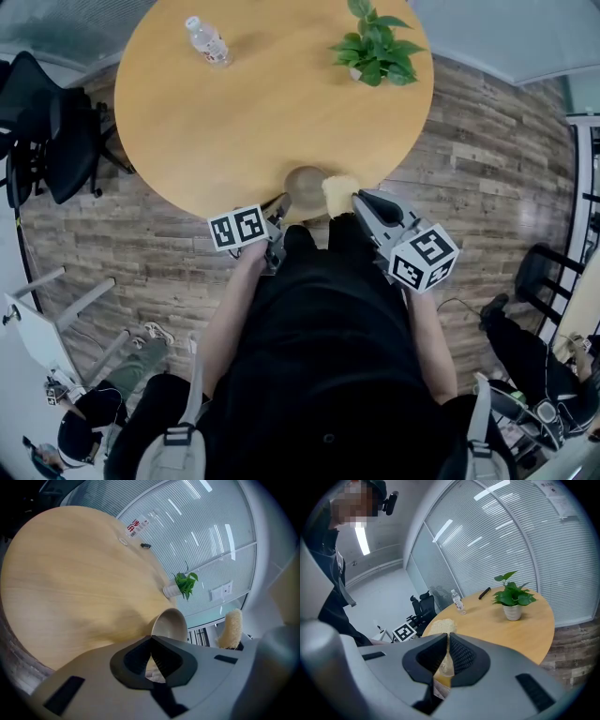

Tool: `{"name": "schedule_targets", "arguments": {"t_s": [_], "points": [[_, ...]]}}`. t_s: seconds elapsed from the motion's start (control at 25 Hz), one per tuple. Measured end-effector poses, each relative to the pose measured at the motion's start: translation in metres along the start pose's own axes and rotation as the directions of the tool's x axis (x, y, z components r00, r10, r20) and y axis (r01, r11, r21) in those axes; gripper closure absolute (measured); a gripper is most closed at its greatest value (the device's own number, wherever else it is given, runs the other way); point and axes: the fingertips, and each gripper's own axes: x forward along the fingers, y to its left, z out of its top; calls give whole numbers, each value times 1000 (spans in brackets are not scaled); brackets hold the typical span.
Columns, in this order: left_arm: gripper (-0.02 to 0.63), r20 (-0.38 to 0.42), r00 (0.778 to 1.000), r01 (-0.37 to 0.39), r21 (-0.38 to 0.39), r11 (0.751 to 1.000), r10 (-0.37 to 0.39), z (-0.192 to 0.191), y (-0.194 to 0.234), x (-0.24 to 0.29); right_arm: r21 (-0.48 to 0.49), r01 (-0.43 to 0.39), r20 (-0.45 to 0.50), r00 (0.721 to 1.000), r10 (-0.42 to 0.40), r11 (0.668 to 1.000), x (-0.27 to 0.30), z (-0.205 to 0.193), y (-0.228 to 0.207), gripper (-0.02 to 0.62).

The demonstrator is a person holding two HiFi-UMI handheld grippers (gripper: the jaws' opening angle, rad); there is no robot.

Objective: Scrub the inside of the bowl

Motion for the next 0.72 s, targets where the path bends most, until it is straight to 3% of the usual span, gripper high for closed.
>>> {"name": "schedule_targets", "arguments": {"t_s": [0.4,0.64,0.72], "points": [[594,42,999,-10,49,999,8,13,-13,-43,-92,-65,-50,997,60,994,30,-13,39,569],[594,82,995,48,99,994,-56,26,-40,-64,-244,-50,-107,994,24,969,57,-13,61,569],[594,98,994,28,148,989,-43,32,-42,-71,-310,-39,-123,992,1,950,65,-11,66,569]]}}
